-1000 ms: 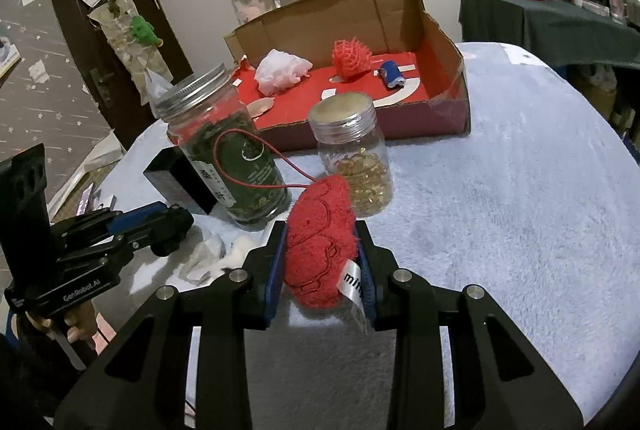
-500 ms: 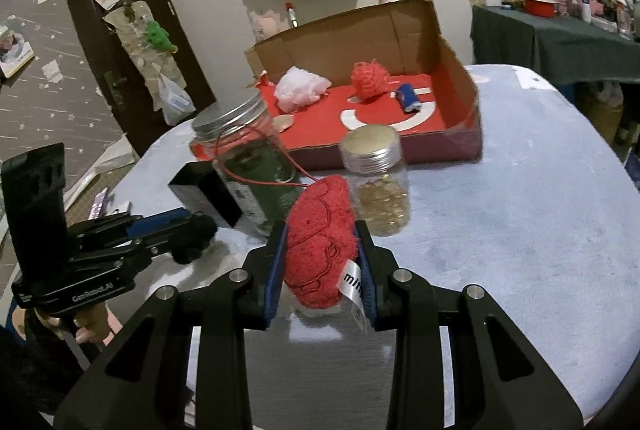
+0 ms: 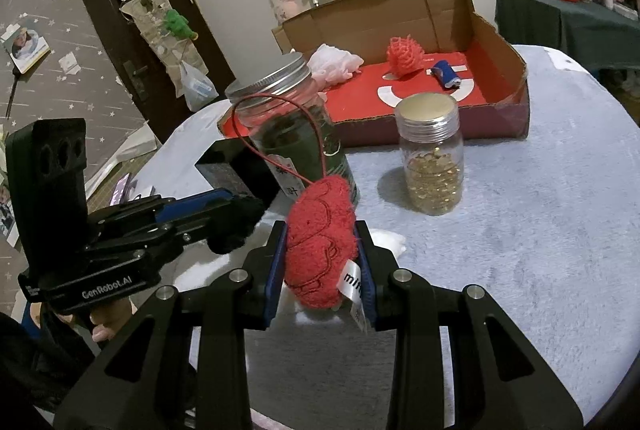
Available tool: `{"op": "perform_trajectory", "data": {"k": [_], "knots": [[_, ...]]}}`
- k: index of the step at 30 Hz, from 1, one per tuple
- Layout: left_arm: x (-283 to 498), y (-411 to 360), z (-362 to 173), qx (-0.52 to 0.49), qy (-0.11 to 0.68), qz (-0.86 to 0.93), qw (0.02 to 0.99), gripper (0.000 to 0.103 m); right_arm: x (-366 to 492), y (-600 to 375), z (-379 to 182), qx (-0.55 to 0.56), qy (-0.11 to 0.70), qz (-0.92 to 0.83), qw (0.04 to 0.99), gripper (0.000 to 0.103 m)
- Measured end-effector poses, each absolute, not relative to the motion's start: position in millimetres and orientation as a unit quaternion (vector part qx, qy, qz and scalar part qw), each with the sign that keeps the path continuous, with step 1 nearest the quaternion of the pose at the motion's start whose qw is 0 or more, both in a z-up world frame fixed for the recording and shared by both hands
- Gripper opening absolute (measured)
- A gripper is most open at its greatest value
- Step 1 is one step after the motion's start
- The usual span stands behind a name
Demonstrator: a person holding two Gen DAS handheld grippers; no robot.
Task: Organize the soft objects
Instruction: 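Carry the red knitted ball with the right tool while the left tool carries the black pompom into the box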
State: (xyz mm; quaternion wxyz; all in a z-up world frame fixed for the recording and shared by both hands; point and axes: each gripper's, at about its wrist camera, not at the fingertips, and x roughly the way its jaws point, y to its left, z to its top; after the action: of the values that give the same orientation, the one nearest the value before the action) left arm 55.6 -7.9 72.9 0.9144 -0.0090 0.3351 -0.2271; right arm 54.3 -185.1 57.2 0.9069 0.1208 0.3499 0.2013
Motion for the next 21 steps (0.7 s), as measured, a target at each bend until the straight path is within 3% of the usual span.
{"op": "perform_trajectory", "data": {"k": [21], "knots": [[69.6,85.5,78.3,-0.039,0.37,-0.142,0.917,0.024,55.9,-257.6,46.8,0.187,0.379,0.157,0.892,0.031]]}}
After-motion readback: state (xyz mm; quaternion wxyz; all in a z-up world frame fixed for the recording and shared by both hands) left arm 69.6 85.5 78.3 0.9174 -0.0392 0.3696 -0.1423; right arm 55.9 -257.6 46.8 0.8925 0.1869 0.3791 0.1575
